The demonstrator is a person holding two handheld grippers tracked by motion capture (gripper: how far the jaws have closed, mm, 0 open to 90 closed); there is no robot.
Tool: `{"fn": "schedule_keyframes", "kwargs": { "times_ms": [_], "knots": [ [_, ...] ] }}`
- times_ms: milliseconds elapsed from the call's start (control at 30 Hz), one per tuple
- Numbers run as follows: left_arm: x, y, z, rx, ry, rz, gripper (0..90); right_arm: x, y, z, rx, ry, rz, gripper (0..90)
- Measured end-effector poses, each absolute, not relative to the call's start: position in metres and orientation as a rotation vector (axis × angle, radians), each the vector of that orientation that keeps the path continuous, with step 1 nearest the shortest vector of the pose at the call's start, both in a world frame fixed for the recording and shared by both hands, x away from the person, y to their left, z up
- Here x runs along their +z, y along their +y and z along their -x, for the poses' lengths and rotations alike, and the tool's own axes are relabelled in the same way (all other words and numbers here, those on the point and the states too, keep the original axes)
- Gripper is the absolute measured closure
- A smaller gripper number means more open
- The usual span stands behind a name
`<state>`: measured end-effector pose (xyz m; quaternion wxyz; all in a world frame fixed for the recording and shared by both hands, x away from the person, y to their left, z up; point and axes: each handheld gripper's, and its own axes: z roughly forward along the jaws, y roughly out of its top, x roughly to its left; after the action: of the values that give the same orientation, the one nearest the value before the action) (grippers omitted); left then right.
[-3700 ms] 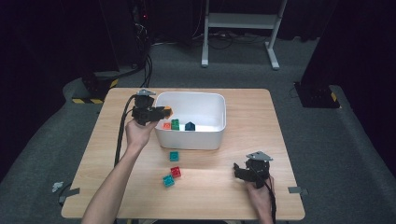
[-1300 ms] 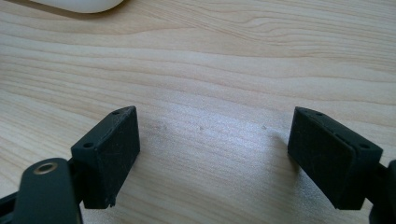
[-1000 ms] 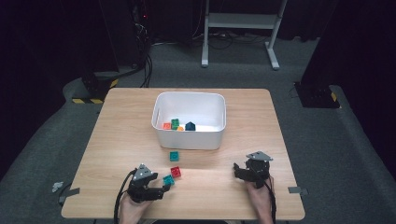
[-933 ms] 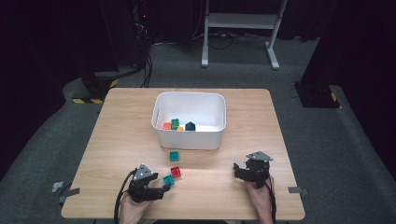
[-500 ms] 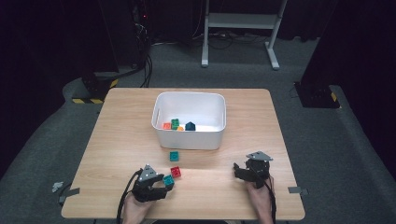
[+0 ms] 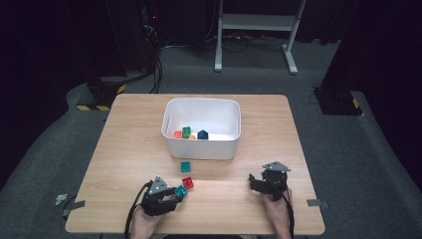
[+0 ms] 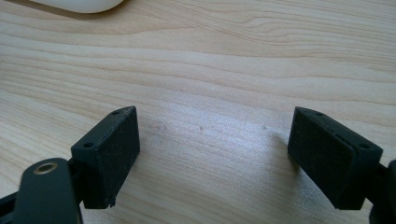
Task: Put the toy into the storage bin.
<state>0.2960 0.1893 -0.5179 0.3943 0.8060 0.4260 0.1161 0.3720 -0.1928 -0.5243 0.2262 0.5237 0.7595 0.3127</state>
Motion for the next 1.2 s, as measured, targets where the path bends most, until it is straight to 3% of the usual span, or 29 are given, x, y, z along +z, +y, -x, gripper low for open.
{"fn": "schedule_keyframes", "kwargs": {
  "times_ms": [1200],
  "knots": [
    [-0.491, 0.197, -0.3, 0.259, 1.073, -2.005, 58.6, -0.524, -0.193, -0.372, 0.862, 2.094, -1.444, 16.6]
  ]
}}
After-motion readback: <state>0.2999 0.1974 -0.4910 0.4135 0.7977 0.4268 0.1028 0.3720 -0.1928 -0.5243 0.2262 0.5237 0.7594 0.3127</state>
